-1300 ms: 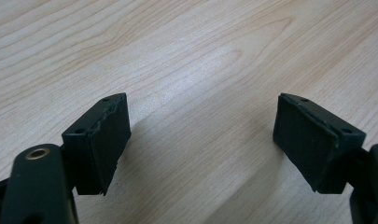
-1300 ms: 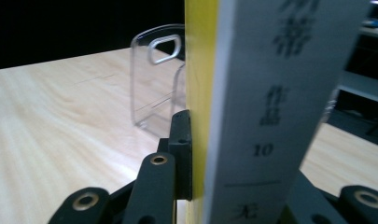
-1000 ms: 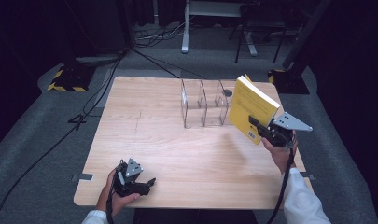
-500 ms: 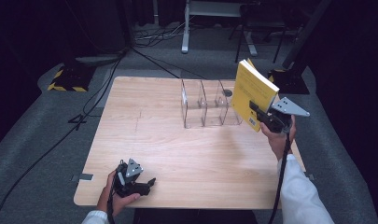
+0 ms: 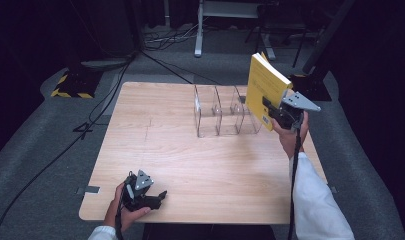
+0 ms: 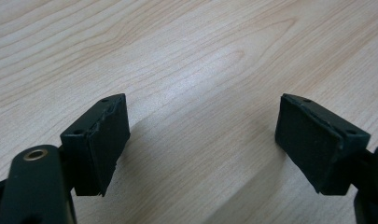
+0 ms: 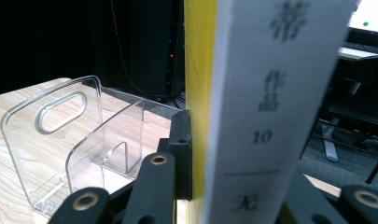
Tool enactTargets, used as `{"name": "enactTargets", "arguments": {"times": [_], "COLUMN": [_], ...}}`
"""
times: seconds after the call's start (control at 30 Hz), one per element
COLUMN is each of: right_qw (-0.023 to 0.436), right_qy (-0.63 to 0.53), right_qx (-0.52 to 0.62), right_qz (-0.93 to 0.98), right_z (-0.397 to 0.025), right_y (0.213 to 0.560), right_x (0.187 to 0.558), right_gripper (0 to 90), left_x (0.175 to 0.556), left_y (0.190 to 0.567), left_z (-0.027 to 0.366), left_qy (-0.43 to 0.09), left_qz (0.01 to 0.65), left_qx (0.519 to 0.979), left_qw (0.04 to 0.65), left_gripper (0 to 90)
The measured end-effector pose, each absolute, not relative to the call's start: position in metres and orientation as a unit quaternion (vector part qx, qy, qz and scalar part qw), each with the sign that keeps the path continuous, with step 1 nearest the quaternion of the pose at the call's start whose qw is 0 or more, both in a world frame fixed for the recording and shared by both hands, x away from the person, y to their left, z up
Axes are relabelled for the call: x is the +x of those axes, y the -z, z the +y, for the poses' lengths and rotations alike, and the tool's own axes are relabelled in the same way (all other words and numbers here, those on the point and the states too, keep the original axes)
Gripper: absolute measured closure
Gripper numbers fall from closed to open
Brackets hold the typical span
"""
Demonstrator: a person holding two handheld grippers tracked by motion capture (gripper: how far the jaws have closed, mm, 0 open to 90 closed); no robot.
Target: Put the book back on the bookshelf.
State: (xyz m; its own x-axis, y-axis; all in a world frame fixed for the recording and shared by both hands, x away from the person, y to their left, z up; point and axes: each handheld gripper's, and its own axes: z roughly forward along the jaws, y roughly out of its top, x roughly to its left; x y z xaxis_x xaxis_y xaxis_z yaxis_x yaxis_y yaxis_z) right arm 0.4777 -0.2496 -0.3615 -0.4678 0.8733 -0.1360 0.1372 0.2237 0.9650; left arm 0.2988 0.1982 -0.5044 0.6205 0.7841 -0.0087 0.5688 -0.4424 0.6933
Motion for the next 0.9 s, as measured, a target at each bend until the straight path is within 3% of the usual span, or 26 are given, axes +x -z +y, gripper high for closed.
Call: {"name": "enactTargets", "arguments": {"times": [0.9], "right_qw": [0.368], "right_qy": [-0.471], "right_qx": [0.397], "right_qz": [0.696], "right_z": [-0.213], "right_y": [0.392], "right_x": [0.532], "right_gripper": [75.8], "left_x": [0.301], "left_y": [0.504], "left_z": [0.199], "left_qy": [-0.154], "left_qz": [0.396], "left_qx": [0.840], "left_qw": [0.339], "left_gripper": [17.8]}}
